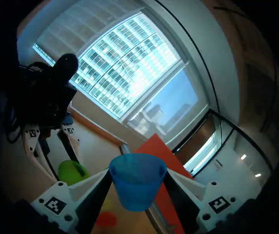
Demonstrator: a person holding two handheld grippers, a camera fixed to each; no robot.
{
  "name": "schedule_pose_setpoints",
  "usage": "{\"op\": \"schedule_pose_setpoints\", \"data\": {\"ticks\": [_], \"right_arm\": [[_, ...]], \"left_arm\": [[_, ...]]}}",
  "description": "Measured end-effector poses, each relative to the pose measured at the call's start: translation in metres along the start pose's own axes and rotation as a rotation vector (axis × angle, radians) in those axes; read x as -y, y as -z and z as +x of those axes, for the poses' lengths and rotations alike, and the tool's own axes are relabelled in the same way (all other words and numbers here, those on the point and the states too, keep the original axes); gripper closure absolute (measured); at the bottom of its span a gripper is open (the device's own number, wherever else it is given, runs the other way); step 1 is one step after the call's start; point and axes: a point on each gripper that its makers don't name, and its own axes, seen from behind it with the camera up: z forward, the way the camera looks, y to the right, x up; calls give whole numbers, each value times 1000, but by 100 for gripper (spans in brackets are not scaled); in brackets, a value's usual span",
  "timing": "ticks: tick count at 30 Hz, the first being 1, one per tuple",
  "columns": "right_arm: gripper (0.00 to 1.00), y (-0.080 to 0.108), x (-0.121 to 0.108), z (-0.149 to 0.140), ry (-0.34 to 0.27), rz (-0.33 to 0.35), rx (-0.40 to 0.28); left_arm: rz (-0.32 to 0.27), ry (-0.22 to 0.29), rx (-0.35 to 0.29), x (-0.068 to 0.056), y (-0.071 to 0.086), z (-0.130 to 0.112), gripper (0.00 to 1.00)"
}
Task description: Pour water
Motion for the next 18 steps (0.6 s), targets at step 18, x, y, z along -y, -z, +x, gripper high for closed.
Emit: {"op": "schedule_pose_setpoints", "data": {"ticks": [18], "right_arm": [[10,-8,-17,1,185,-28,12]], "left_arm": [[-2,6,-4,-1,-3,1,12]]}}
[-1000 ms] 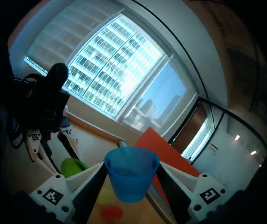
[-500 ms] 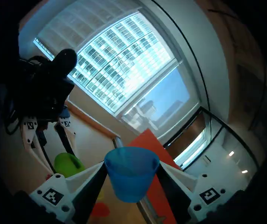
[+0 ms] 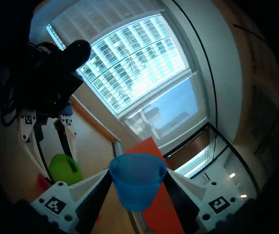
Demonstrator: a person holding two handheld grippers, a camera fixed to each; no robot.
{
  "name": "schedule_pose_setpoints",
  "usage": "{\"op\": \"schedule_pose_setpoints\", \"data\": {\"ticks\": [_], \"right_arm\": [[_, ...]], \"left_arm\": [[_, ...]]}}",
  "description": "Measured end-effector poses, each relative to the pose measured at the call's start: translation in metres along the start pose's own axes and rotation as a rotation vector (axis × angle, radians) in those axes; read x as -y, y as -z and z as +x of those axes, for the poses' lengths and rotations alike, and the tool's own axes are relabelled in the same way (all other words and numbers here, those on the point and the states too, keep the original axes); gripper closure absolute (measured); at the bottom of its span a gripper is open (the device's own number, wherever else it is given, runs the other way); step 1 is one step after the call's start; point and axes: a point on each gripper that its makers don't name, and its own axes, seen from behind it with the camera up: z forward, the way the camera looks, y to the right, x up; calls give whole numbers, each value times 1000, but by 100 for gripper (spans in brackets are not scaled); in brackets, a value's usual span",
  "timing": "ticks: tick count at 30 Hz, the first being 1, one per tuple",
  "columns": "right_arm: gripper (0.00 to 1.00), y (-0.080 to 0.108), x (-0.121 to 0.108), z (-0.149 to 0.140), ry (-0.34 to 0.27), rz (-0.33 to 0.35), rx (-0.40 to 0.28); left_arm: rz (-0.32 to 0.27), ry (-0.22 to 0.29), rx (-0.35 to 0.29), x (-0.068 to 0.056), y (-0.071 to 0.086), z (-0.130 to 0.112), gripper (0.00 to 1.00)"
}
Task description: Pour water
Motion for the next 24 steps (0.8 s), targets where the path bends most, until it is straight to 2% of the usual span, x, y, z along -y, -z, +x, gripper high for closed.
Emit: {"op": "schedule_pose_setpoints", "data": {"ticks": [24], "right_arm": [[10,-9,-10,-1,148,-10,13]], "left_arm": [[-11,5,-7,-3,-1,4,12]]}}
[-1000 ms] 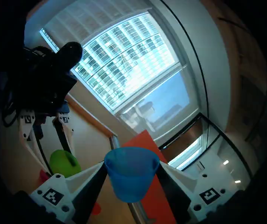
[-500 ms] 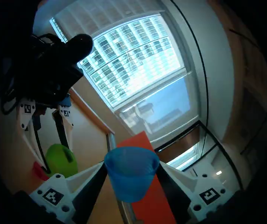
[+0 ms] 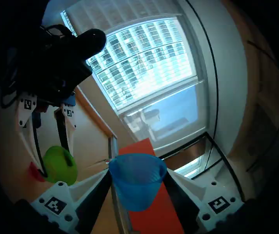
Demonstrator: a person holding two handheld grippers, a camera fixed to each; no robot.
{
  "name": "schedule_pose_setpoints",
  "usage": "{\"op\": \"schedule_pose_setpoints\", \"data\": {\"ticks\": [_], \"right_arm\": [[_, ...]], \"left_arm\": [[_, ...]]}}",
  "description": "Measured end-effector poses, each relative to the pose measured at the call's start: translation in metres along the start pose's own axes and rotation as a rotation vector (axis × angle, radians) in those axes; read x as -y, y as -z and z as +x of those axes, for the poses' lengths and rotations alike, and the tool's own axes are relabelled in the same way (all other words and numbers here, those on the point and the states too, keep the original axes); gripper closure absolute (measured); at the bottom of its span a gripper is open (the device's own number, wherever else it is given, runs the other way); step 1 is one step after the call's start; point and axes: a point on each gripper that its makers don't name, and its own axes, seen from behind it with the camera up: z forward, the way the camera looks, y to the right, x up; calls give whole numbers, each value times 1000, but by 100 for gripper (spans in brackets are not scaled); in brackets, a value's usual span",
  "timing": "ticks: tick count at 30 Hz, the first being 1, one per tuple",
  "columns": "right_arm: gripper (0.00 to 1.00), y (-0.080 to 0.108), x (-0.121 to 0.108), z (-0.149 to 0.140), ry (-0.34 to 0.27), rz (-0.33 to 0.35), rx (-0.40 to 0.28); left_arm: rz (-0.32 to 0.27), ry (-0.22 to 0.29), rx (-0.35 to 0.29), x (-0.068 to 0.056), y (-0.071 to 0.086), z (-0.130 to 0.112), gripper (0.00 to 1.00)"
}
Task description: Pour water
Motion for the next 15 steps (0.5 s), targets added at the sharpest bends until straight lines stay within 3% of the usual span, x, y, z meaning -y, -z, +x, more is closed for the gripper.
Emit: {"op": "schedule_pose_setpoints", "data": {"ticks": [15], "right_arm": [[10,-3,-4,2,55,-12,0]], "left_arm": [[2,5,-3,2,0,1,12]]}}
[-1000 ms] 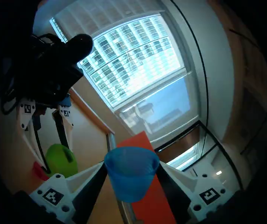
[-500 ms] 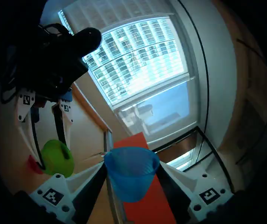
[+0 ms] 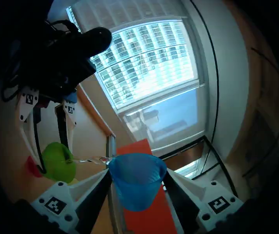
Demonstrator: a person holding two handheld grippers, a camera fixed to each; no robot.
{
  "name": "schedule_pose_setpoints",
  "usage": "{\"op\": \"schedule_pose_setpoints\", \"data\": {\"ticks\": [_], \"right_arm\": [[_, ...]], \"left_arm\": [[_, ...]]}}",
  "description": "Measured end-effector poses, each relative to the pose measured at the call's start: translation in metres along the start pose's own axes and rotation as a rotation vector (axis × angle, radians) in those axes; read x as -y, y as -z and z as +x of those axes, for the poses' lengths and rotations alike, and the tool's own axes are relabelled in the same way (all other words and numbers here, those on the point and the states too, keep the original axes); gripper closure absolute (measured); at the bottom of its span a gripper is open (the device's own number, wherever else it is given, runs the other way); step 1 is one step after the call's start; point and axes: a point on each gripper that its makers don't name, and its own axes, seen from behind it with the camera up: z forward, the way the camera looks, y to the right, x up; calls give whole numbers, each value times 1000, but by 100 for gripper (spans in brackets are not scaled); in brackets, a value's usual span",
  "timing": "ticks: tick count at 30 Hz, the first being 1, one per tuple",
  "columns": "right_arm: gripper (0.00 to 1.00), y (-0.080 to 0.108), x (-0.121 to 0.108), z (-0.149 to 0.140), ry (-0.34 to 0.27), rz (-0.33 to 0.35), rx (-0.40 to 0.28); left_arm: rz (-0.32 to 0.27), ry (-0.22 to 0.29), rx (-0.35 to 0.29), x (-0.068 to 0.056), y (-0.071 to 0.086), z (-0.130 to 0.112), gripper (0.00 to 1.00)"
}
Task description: Pour water
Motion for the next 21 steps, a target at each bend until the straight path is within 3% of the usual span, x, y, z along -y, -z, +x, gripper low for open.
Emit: {"op": "schedule_pose_setpoints", "data": {"ticks": [21], "right_arm": [[10,-4,-3,0,67,-13,-1]], "left_arm": [[2,4,-6,1,1,0,12]]}}
